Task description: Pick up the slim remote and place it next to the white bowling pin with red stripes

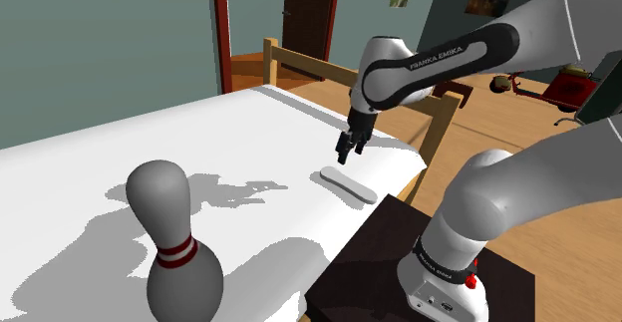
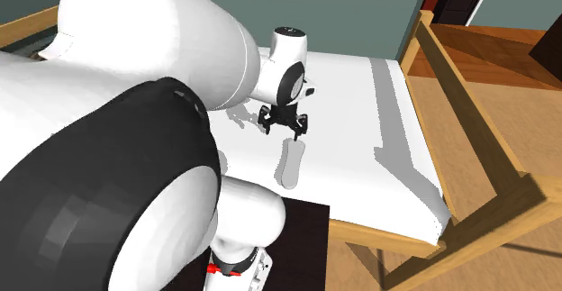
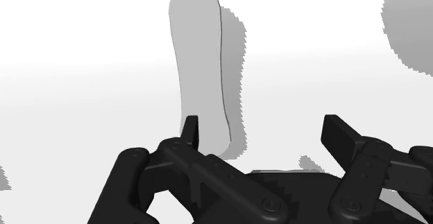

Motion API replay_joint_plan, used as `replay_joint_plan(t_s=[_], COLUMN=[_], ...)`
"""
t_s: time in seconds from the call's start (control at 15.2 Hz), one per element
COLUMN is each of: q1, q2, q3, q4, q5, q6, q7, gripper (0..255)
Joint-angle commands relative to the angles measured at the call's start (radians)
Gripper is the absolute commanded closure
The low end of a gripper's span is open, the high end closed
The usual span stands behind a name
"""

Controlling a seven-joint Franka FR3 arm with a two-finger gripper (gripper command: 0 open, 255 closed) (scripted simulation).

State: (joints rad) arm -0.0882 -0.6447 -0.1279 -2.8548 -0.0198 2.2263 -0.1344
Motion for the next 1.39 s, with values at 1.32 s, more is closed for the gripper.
replay_joint_plan(t_s=[1.32], q1=[-0.021], q2=[0.455], q3=[-0.088], q4=[-0.066], q5=[-0.027], q6=[0.513], q7=[-0.111], gripper=[0])
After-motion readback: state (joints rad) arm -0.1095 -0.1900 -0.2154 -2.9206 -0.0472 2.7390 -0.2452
